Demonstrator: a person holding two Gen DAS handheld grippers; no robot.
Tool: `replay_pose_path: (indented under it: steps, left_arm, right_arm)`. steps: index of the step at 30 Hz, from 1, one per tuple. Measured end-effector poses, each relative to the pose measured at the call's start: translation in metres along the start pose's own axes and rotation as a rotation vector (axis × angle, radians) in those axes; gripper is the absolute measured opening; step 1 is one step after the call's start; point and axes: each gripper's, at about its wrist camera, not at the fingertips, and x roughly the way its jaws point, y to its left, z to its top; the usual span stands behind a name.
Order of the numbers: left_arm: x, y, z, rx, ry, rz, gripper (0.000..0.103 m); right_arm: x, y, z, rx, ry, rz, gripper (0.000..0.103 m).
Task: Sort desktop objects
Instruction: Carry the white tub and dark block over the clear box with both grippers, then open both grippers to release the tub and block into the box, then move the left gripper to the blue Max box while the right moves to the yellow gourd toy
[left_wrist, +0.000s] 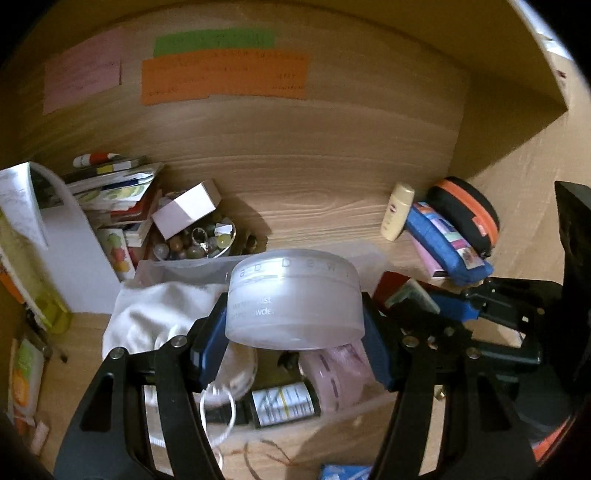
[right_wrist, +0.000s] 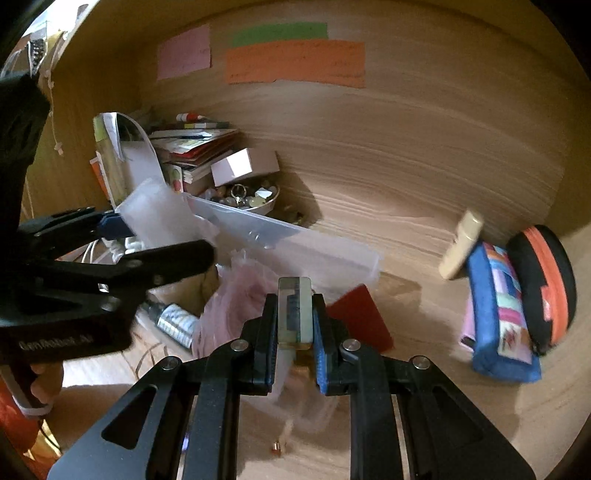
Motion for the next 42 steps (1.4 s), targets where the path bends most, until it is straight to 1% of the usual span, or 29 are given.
replay_pose_path:
  steps: [7,11,14,16,18,19,21,22,24,27,28,31,33,34,37,39,42]
  left_arm:
    - [0.030,0.008,0.004,-0.037,0.058,-0.010,0.064]
    - [0.032,0.007,0.003,-0.027,0.057,0.000,0.064]
    - [0.033,0.010,0.003,-0.035,0.057,-0.002,0.064]
    - [0.033,0.010,0.003,-0.034,0.058,0.002,0.064]
    - [0.033,0.010,0.003,-0.033,0.058,0.003,0.064]
    - [0.031,0.010,0.004,-0.035,0.051,0.007,0.064]
    - [0.026,0.010,0.005,-0.035,0.036,0.016,0.065]
    - [0.024,0.011,0.006,-0.038,0.028,0.016,0.065]
    - [0.017,0.014,0.008,-0.052,0.013,0.000,0.066]
    - [0.006,0.016,0.010,-0.070,-0.002,-0.038,0.067]
    - [0.002,0.016,0.010,-0.066,-0.009,-0.038,0.068]
    - [-0.013,0.010,0.010,-0.045,-0.039,-0.019,0.076]
    - [-0.022,0.007,0.008,-0.039,-0.052,-0.018,0.076]
    - [-0.027,0.005,0.008,-0.034,-0.059,-0.017,0.077]
    - [-0.040,0.005,0.004,-0.027,-0.075,-0.011,0.088]
    - [-0.050,0.004,0.000,-0.024,-0.094,-0.001,0.089]
    - [-0.061,0.003,-0.008,-0.014,-0.107,0.019,0.089]
  right_arm:
    - [0.024,0.000,0.002,-0.005,0.029,0.005,0.015]
    - [0.032,0.000,-0.001,-0.013,0.048,0.012,0.015]
    - [0.029,0.006,-0.001,-0.042,0.035,-0.001,0.016]
    - [0.026,0.010,-0.001,-0.061,0.029,-0.008,0.020]
    - [0.022,0.013,0.000,-0.069,0.022,-0.014,0.030]
    - [0.019,0.014,0.000,-0.073,0.015,-0.028,0.033]
    - [0.013,0.015,0.000,-0.076,0.000,-0.050,0.042]
    - [0.009,0.015,-0.001,-0.073,-0.005,-0.051,0.044]
    - [0.003,0.013,-0.001,-0.066,-0.014,-0.059,0.052]
    - [-0.008,0.013,-0.002,-0.062,-0.027,-0.081,0.058]
    - [-0.011,0.013,-0.002,-0.061,-0.030,-0.086,0.059]
    - [-0.023,0.015,-0.004,-0.062,-0.047,-0.111,0.067]
    - [-0.030,0.016,-0.005,-0.064,-0.059,-0.124,0.073]
    - [-0.033,0.017,-0.006,-0.064,-0.064,-0.129,0.074]
    - [-0.042,0.020,-0.010,-0.062,-0.071,-0.137,0.074]
    - [-0.047,0.022,-0.014,-0.058,-0.069,-0.142,0.079]
    - [-0.055,0.023,-0.022,-0.052,-0.073,-0.150,0.081]
